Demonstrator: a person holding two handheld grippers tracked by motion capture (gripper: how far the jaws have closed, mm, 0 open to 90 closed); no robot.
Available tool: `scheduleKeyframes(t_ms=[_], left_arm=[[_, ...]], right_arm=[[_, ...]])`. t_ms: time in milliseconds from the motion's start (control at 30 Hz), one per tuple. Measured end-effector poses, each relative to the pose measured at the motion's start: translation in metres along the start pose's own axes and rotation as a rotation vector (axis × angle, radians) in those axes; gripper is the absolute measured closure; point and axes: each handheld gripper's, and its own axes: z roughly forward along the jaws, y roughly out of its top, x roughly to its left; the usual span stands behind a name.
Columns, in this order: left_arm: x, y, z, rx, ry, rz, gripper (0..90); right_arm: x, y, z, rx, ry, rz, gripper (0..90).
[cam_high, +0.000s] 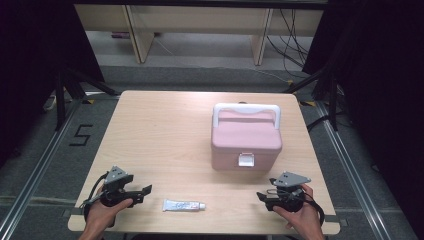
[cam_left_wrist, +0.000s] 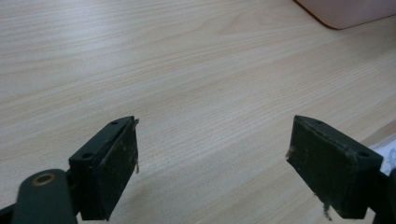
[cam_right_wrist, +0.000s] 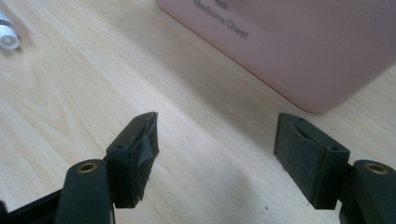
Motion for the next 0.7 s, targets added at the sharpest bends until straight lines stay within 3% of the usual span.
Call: scheduleKeyframes(t_ms=[33,67,300,367,500,567,633,700], left_arm=[[0.000,0.000,0.000,0.001,0.000,0.000,15.3],[0.000,0.000,0.001,-0.013,0.002,-0.002,15.2],[0.000,0.000,0.000,-0.008,0.007,-0.007,15.3],[0.000,-0.001,0.001,-0.015,0.005,-0.005,15.3],[0.000,0.000,0.000,0.001,0.003,0.000,15.3],[0.001,-0.001,0.000,-0.001,0.001,0.001,15.3],[0.000,0.000,-0.001,0.006,0.013,-0.004,15.3],[-0.001,-0.001,0.001,-0.017,0.011,-0.033,15.3]], right_arm=[[0.005,0.002,0.000,0.000,0.005,0.012,31.7],[0.006,0.004,0.000,-0.004,0.007,-0.026,31.7],[0.019,0.014,0.002,0.016,0.053,-0.053,31.7],[0.022,0.017,0.004,0.011,0.072,-0.087,31.7],[0.032,0.025,0.003,0.032,0.081,-0.079,32.4],[0.033,0.027,0.004,0.022,0.093,-0.103,32.5],[0.037,0.031,0.005,0.020,0.106,-0.117,32.6],[0.040,0.036,0.008,0.016,0.119,-0.132,32.7]])
